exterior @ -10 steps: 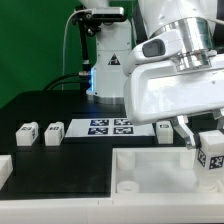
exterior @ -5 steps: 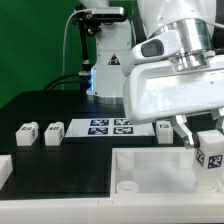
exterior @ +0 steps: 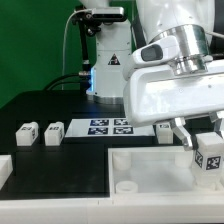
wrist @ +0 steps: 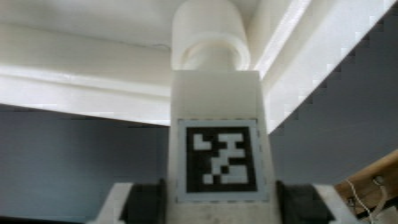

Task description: Assemble one leg

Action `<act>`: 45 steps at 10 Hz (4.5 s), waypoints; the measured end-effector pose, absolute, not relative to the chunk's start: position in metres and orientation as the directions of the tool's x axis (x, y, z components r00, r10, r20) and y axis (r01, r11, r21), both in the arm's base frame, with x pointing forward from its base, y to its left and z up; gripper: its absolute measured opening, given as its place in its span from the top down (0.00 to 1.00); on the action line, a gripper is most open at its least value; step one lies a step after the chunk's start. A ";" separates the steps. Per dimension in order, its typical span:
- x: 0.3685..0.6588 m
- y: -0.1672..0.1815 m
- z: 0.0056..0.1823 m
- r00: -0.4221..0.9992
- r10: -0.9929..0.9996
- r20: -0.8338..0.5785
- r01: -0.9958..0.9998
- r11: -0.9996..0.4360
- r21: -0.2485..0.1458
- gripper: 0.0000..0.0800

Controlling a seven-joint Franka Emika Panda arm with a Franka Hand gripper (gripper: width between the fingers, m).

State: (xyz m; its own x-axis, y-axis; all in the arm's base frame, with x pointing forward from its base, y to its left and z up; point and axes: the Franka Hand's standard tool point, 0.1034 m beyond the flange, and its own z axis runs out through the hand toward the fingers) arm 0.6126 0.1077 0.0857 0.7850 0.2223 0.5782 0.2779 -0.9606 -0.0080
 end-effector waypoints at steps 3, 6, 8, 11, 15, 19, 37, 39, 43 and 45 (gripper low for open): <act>0.612 0.110 0.086 0.788 0.224 0.574 0.280 -0.960 -0.010 0.51; 0.612 0.109 0.085 0.789 0.224 0.573 0.280 -0.960 -0.010 0.23; 0.612 0.109 0.085 0.789 0.224 0.572 0.280 -0.960 -0.010 0.20; 0.612 0.109 0.085 0.789 0.224 0.572 0.280 -0.960 -0.011 0.19; 0.615 0.109 0.092 0.804 0.215 0.554 0.272 -0.962 -0.020 0.19; 0.627 0.118 0.103 0.889 0.226 0.398 0.281 -0.956 -0.085 0.19; 0.640 0.104 0.083 0.991 -0.061 -0.120 -0.084 -0.976 -0.202 0.64; 0.634 0.100 0.081 0.936 -0.333 -0.115 -0.349 -0.922 -0.169 0.64; 0.621 0.098 0.082 0.615 -0.783 -0.088 -0.787 -0.604 -0.124 0.64; 0.622 0.105 0.083 0.403 -0.909 -0.109 -0.912 -0.389 -0.129 0.64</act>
Offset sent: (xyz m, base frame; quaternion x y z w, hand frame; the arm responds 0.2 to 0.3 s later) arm 0.0000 0.0000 0.0000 0.0000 0.0000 0.0000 1.0000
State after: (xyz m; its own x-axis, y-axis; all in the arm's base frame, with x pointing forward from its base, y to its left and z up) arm 0.6220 0.1048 0.0832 0.4025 -0.9089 -0.1089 -0.9123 -0.3885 -0.1293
